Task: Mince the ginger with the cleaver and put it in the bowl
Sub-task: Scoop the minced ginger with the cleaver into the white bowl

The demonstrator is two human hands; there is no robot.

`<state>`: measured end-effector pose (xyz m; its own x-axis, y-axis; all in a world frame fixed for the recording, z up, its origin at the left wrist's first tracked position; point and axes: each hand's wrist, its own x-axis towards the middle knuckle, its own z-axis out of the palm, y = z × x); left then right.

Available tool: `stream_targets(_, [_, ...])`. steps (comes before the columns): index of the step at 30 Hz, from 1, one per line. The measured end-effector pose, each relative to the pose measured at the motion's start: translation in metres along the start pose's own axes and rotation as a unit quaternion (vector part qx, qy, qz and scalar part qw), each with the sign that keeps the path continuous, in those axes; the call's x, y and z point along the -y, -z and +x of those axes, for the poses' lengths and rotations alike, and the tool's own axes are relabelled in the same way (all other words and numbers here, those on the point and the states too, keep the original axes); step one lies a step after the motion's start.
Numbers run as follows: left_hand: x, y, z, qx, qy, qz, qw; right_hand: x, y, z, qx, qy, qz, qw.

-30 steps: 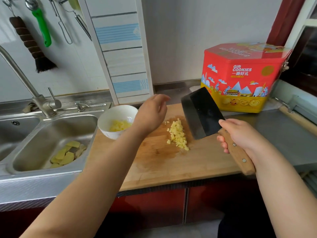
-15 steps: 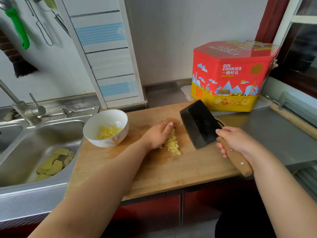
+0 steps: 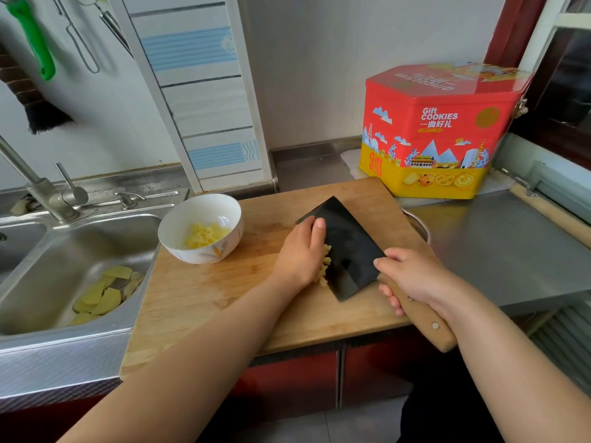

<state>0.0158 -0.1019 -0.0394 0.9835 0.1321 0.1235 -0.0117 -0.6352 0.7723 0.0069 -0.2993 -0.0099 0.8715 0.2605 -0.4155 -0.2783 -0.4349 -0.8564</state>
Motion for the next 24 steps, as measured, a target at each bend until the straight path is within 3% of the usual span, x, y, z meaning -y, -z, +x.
stream_targets(9, [-0.015,-0.014,-0.006,-0.046,-0.025,0.128,0.99,0.002,-0.05,-0.01,-0.013,0.007,0.084,0.996])
stream_targets(13, [-0.018,-0.005,0.001,-0.088,-0.073,0.162,0.98,0.011,-0.053,-0.018,-0.019,0.023,0.118,0.993])
stream_targets(17, [-0.032,0.02,0.015,-0.114,-0.118,0.206,0.965,0.04,-0.048,-0.021,-0.019,0.039,0.132,0.99])
stream_targets(24, [-0.027,0.095,0.033,-0.199,-0.076,0.204,0.956,0.104,-0.081,-0.011,0.023,0.082,0.114,0.99])
